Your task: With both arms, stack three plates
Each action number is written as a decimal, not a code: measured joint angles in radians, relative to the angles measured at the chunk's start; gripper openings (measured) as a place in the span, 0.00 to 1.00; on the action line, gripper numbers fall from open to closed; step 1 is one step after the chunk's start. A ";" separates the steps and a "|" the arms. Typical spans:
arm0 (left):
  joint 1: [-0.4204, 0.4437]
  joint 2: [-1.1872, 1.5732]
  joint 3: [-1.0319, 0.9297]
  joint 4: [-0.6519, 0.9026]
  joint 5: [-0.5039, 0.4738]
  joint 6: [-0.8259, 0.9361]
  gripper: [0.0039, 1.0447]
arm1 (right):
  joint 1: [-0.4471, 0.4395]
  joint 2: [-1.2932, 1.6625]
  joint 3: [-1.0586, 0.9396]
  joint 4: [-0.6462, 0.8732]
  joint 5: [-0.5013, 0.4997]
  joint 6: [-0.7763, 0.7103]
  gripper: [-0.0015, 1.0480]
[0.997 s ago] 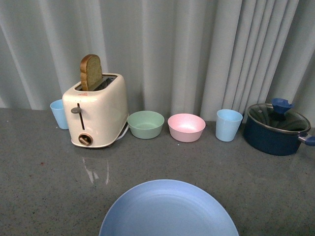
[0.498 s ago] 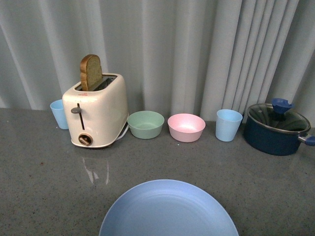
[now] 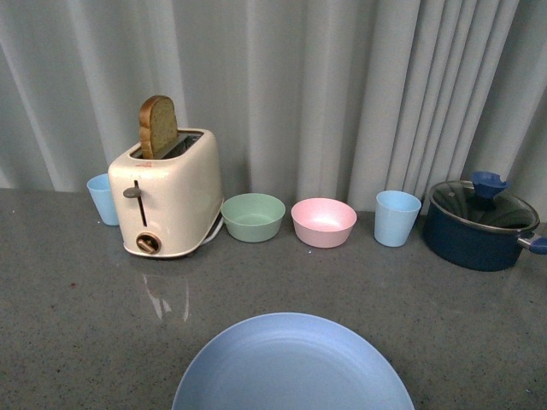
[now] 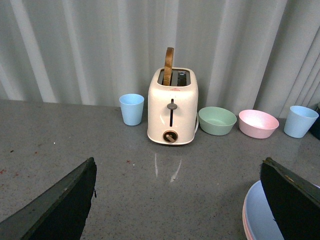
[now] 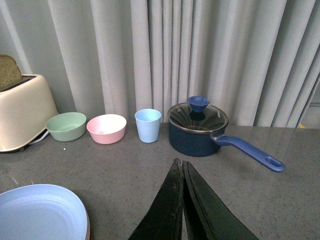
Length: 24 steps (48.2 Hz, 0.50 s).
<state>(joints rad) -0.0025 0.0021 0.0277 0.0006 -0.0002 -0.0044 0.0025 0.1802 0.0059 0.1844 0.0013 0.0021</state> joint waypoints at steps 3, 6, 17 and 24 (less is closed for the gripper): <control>0.000 0.000 0.000 0.000 0.000 0.000 0.94 | 0.000 -0.044 0.001 -0.051 0.000 0.000 0.03; 0.000 0.000 0.000 0.000 0.000 0.000 0.94 | 0.000 -0.112 0.000 -0.148 -0.002 0.000 0.03; 0.000 -0.001 0.000 0.000 0.000 0.000 0.94 | 0.000 -0.176 0.000 -0.183 -0.002 0.000 0.03; 0.000 -0.001 0.000 0.000 0.000 0.000 0.94 | 0.000 -0.176 0.000 -0.183 -0.003 -0.002 0.06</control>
<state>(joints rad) -0.0025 0.0013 0.0277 0.0006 0.0002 -0.0044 0.0021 0.0044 0.0063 0.0013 -0.0013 0.0006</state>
